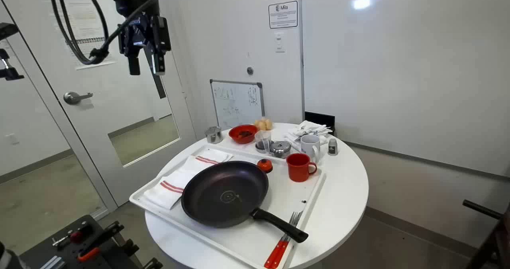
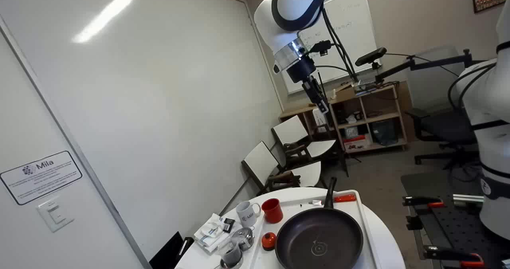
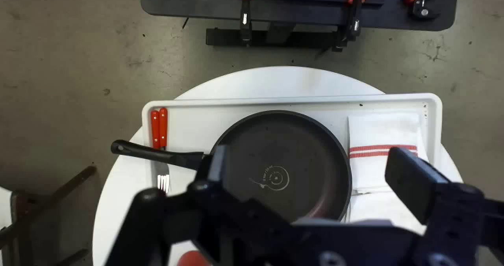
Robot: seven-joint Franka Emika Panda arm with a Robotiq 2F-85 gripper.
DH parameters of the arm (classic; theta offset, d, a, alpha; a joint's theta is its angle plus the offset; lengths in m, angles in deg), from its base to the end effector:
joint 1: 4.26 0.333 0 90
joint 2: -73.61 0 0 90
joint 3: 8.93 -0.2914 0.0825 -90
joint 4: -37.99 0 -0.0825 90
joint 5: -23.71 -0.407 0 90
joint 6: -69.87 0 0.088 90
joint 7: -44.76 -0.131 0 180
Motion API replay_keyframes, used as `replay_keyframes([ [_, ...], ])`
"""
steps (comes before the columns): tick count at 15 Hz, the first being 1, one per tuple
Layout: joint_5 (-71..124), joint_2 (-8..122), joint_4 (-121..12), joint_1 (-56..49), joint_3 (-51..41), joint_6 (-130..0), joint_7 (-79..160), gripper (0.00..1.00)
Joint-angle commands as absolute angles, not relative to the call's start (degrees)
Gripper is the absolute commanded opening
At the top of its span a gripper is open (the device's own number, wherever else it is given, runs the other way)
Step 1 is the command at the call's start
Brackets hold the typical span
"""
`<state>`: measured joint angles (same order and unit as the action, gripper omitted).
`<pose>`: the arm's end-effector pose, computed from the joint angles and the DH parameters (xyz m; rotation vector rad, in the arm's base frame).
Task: Use the napkin on the top to wipe the pan
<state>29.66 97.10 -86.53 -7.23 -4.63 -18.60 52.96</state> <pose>0.4271 -0.0704 0.4890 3.0768 0.0530 -0.3519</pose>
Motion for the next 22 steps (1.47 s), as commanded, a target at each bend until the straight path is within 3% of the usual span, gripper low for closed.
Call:
replay_keyframes([
  [1, 29.70, 97.05, -86.39, -7.02, -4.47, -18.46, 52.90, 1.00],
  [13, 29.81, 96.15, -86.22, -6.96, -4.59, -19.69, 52.63, 1.00],
  [22, 26.54, 84.21, -83.65, -4.22, -7.25, -37.07, 51.26, 1.00],
])
